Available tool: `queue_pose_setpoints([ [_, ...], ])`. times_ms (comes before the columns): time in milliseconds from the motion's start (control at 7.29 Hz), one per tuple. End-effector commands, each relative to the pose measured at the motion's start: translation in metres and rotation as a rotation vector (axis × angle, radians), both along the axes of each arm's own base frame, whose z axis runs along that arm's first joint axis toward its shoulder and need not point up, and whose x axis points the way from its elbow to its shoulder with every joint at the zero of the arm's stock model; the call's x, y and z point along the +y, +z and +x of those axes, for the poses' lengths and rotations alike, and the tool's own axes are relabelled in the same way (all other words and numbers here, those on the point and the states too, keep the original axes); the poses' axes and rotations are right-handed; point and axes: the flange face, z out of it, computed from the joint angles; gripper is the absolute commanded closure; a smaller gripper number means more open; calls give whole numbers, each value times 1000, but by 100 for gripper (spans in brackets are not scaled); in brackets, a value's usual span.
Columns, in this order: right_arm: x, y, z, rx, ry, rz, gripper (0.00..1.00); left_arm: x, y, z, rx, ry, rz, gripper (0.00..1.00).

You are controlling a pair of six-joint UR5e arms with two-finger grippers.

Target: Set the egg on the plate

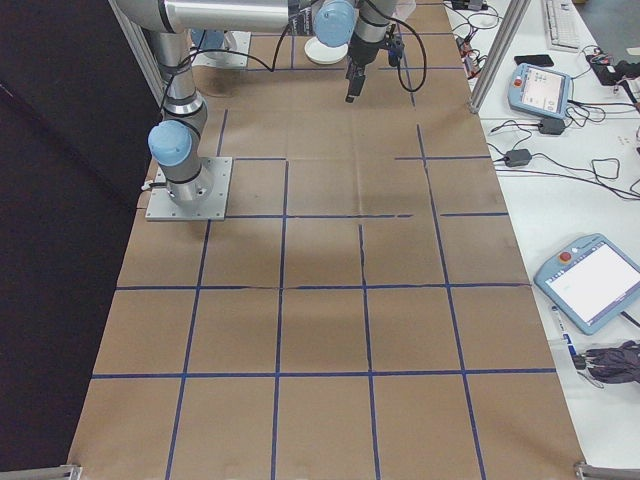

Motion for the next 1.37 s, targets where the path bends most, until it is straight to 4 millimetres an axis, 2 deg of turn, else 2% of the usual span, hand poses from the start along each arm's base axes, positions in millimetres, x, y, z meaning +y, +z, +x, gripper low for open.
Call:
queue_pose_setpoints([
  [0,0,0,0,-1,0,1,0,-44,-7,100,-4,-42,-2,0],
  [274,0,0,0,-1,0,-1,0,-85,-29,179,-11,-79,10,0],
  [411,0,0,0,1,0,-1,0,-105,-41,194,-12,-74,17,0],
  [549,0,0,0,1,0,-1,0,-120,-64,201,-2,-73,44,0],
  [686,0,0,0,-1,0,-1,0,-126,-89,204,4,-58,57,0],
  [960,0,0,0,1,0,1,0,-134,-155,201,9,-58,62,0],
  [1234,0,0,0,-1,0,-1,0,-127,-223,198,-16,-50,5,0],
])
